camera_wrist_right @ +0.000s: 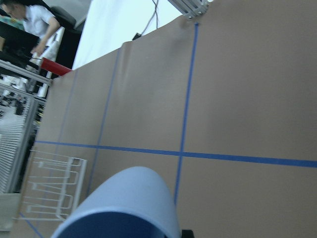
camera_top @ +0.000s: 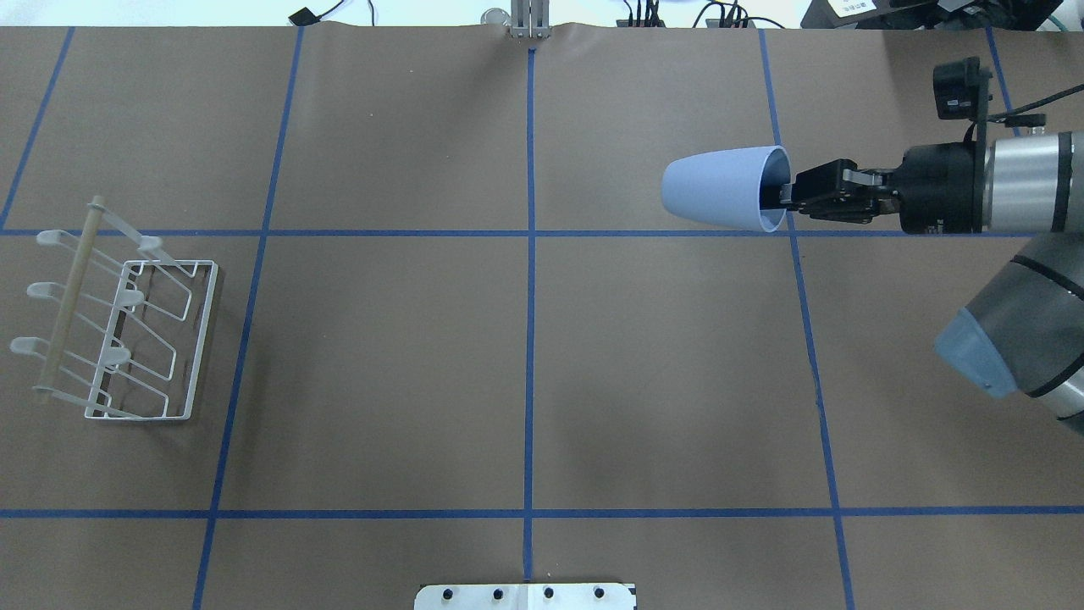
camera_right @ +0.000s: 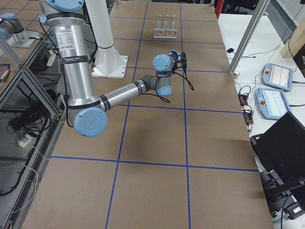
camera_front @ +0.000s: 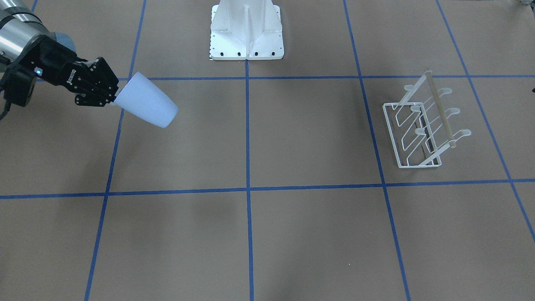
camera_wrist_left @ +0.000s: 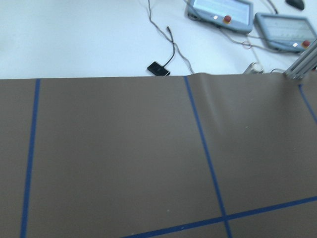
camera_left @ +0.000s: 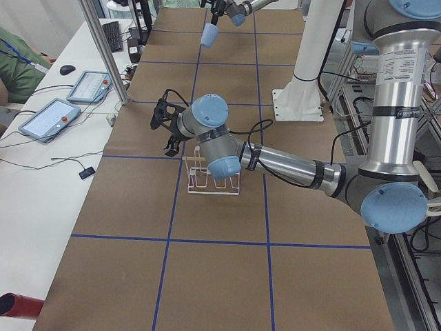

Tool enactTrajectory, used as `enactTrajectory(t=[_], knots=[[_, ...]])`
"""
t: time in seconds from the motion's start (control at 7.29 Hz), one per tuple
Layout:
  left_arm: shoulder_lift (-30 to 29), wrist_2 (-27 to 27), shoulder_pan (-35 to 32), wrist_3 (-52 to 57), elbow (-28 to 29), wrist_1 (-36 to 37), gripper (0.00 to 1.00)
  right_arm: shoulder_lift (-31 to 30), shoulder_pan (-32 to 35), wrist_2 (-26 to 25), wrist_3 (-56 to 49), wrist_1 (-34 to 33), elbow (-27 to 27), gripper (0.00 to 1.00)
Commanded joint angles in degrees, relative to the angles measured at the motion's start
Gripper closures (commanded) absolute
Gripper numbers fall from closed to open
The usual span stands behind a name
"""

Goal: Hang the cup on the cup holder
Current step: 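Lift the cup with the right gripper and carry it sideways toward the table center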

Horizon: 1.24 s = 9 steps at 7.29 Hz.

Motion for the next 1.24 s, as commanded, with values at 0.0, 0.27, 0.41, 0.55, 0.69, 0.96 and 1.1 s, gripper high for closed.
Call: enactTrajectory(t=[0.0,0.27,0.41,0.55,0.69,0.96,1.1], knots=[[-0.29,-0.12,4.16,-12.44,-0.09,-14.45,0.02,-0.09,-4.82,-5.88,5.30,9.12,0.36,1.00],[-4.40,0.32,8.30,-24.16,-1.57,-20.54,0.02,0.00,-10.69,-10.27,5.30,16.24,-0.17,1.00],[-7.91,0.41,9.97,-33.30,-2.36,-22.30,0.02,0.00,-13.51,-12.65,5.30,18.18,0.27,1.00],[-10.81,1.98,12.07,-40.53,-3.15,-23.19,0.02,0.00,-15.54,-14.15,5.21,20.38,0.27,1.00],[-10.93,8.34,17.05,-45.21,-6.29,-24.24,0.02,0.00,-17.47,-14.69,5.21,23.45,0.10,1.00],[-12.67,14.96,24.44,-54.17,-8.26,-24.78,0.02,1.30,-19.68,-17.23,5.12,26.62,0.27,1.00],[-16.17,21.44,30.57,-58.31,-8.52,-24.52,0.02,2.97,-19.78,-17.41,5.21,27.51,0.27,1.00]])
